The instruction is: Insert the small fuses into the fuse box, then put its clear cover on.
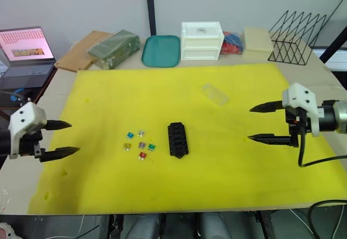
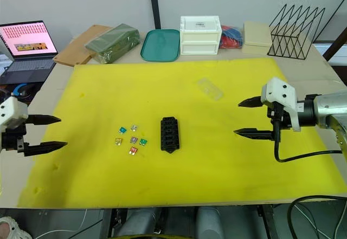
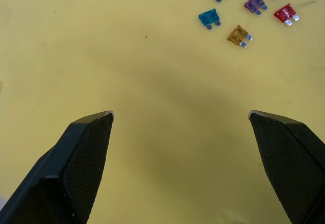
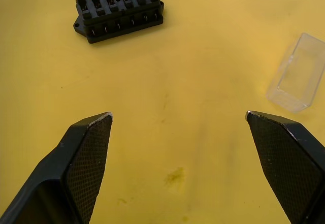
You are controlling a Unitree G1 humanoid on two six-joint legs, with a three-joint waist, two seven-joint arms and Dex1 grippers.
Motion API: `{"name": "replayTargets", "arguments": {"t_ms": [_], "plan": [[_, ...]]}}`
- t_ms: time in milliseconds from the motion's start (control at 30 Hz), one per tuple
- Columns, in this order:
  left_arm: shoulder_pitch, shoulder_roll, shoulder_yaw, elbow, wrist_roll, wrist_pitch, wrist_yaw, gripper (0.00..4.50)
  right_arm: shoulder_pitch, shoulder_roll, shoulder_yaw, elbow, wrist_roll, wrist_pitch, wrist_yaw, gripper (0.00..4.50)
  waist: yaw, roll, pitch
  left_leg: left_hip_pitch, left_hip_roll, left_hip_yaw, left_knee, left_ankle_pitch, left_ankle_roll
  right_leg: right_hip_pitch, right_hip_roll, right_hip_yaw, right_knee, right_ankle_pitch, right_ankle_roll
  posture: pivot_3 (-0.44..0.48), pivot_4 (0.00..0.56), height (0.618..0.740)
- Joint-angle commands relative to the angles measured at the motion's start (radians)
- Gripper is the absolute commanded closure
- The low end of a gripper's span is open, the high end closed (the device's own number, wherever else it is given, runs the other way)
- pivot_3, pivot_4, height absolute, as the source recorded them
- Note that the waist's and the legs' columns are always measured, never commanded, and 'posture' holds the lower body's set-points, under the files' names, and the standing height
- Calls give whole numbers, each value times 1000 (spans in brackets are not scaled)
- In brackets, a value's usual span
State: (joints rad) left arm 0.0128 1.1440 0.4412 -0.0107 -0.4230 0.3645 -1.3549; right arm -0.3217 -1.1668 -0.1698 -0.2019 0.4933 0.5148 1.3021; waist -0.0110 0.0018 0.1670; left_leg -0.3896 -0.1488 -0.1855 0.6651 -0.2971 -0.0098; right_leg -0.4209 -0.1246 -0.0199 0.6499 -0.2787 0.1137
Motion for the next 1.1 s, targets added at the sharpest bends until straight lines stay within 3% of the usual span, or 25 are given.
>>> {"name": "replayTargets", "arguments": {"t_ms": [33, 800, 967, 1100], "plan": [[-8, 19, 5, -5, -2, -7, -8, 0, -12, -20, -25, -13, 0, -9, 6, 39, 0, 0, 0, 0, 0, 0, 0, 0, 0, 0, 0, 0, 0, 0, 0, 0, 150, 740], [-87, -8, -88, 5, -29, 34, -27, 0, -12, 20, -18, -89, 48, 56, -41, 39, -1, 0, 0, 0, 3, 9, -1, 0, 0, -6, 3, 9, 4, 0, 0, 0, 150, 740], [-154, -49, -187, 37, -95, 172, -66, 0, -93, 121, 24, -196, 134, 155, -136, 39, -2, 0, 0, 0, 4, 10, 0, 0, 0, -7, 4, 11, 5, 1, 0, 0, 150, 740], [-254, -84, -259, 99, -183, 399, -74, 0, -132, 178, 95, -269, 158, 184, -162, 39, 0, -1, -1, 0, 4, 11, 0, 0, 1, -7, 4, 11, 5, 1, 1, 0, 150, 740]]}}
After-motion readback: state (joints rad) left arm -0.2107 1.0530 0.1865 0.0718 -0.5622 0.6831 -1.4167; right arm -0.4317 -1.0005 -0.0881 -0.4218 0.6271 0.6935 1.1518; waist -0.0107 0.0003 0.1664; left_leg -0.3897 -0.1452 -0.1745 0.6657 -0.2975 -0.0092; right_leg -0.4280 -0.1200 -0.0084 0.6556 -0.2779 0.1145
